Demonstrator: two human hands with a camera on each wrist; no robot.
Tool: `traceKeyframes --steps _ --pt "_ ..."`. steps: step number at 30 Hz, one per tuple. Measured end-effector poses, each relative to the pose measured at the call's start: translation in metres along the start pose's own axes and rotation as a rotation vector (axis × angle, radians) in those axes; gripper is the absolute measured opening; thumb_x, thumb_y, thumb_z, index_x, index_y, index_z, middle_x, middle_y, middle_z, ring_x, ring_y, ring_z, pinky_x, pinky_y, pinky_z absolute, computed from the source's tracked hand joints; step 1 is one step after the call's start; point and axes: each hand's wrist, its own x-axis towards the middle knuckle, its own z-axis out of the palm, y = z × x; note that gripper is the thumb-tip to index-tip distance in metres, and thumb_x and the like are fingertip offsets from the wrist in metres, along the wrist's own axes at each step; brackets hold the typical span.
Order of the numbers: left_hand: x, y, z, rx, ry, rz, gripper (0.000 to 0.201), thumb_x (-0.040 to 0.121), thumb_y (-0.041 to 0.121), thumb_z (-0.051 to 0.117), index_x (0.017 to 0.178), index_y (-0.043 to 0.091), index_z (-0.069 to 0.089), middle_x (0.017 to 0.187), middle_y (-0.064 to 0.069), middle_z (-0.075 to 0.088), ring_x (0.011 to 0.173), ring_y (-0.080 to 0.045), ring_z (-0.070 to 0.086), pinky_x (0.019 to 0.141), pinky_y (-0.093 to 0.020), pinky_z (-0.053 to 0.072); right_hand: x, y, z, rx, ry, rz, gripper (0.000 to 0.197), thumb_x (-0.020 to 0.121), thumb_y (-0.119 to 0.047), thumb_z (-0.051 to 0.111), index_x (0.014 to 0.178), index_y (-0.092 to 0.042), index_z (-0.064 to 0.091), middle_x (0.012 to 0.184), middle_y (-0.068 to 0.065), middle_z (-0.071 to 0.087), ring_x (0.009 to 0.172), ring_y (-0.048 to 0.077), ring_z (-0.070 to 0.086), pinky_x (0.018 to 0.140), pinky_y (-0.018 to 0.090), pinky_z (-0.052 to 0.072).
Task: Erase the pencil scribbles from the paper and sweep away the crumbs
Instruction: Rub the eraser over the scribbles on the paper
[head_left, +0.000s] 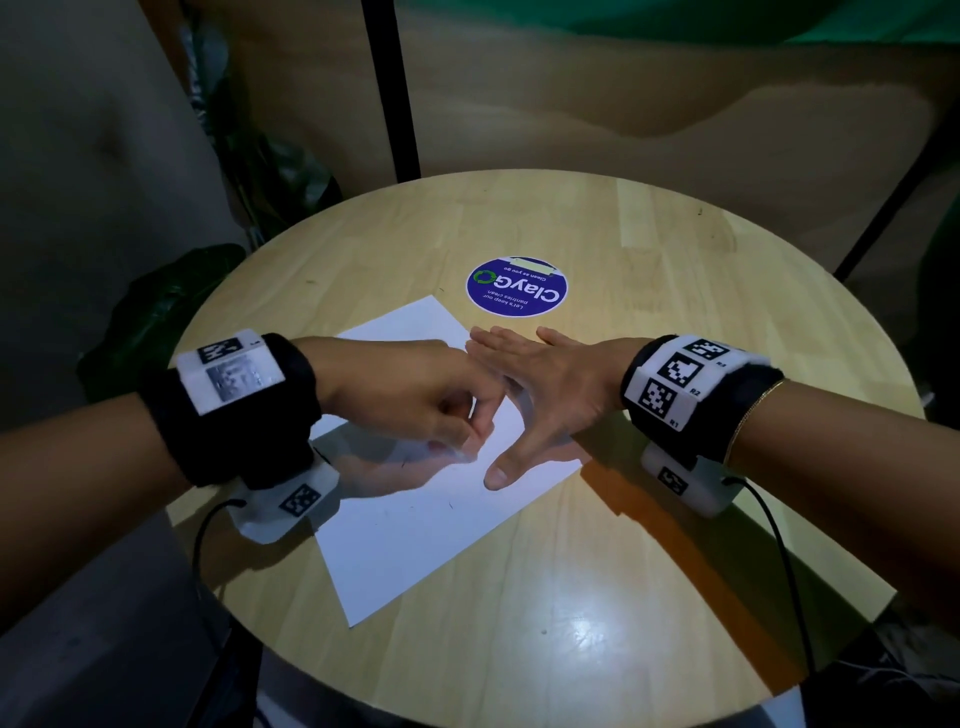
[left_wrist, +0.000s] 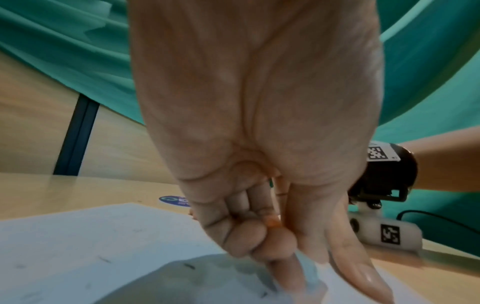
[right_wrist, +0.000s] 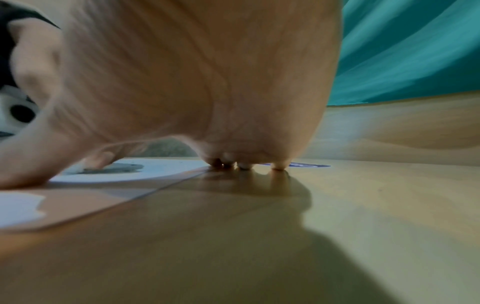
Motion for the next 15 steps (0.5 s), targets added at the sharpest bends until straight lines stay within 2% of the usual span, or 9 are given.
traceKeyframes --steps 2,4,7,11,13,15 --pt "-0.006 -0.002 -0.005 0.026 0.141 0.011 0.007 0.101 0.024 0.071 0.096 0.028 0.069 0.081 0.003 0.075 0.073 -0.005 0.065 0.067 -0.016 0.048 0.003 0.003 0.001 0.025 0.023 -0.023 0.145 0.059 -0.101 0.065 0.168 -0.042 -0.009 0.176 -0.018 -0.02 0.161 0.004 -0.02 0.13 0.052 -0.012" --pt "-0.014 -0.014 -0.015 -0.035 0.342 -0.017 0.003 0.102 0.025 0.072 0.1 0.025 0.07 0.08 0.003 0.076 0.072 -0.006 0.066 0.068 -0.019 0.05 0.003 0.006 0.0 0.043 0.059 -0.027 0.147 0.051 -0.105 0.066 0.168 -0.046 0.0 0.176 -0.023 -0.011 0.163 0.007 -0.009 0.132 0.053 0.001" --pt "-0.031 -0.036 -0.029 -0.077 0.534 -0.135 0.006 0.102 0.028 0.073 0.1 0.025 0.069 0.079 0.002 0.079 0.073 -0.009 0.069 0.071 -0.03 0.055 -0.004 0.014 -0.01 0.059 0.099 -0.022 0.138 0.062 -0.087 0.081 0.17 -0.039 0.012 0.176 -0.024 0.001 0.163 0.008 0.006 0.131 0.042 0.017" --pt "-0.05 -0.07 -0.035 -0.051 0.629 -0.288 0.009 0.099 0.03 0.075 0.097 0.027 0.068 0.075 0.004 0.079 0.071 -0.009 0.071 0.072 -0.036 0.058 -0.015 0.029 -0.026 0.015 0.201 -0.012 0.127 0.068 -0.07 0.089 0.17 -0.031 0.023 0.177 -0.012 0.016 0.161 0.014 0.018 0.127 0.036 0.027" --pt "-0.055 -0.086 -0.037 -0.059 0.649 -0.363 0.01 0.099 0.028 0.076 0.096 0.024 0.067 0.074 0.003 0.079 0.074 -0.015 0.074 0.071 -0.036 0.057 -0.022 0.035 -0.031 0.022 0.242 0.017 0.116 0.073 -0.062 0.091 0.167 -0.026 0.033 0.17 -0.008 0.03 0.153 0.017 0.033 0.118 0.033 0.037" --pt "-0.056 -0.103 -0.038 -0.073 0.686 -0.434 0.013 0.099 0.027 0.077 0.093 0.021 0.067 0.072 0.002 0.079 0.072 -0.016 0.074 0.069 -0.034 0.058 -0.028 0.04 -0.035 0.065 0.296 0.036 0.102 0.078 -0.056 0.09 0.163 -0.025 0.041 0.161 -0.01 0.042 0.14 0.013 0.043 0.107 0.027 0.039"
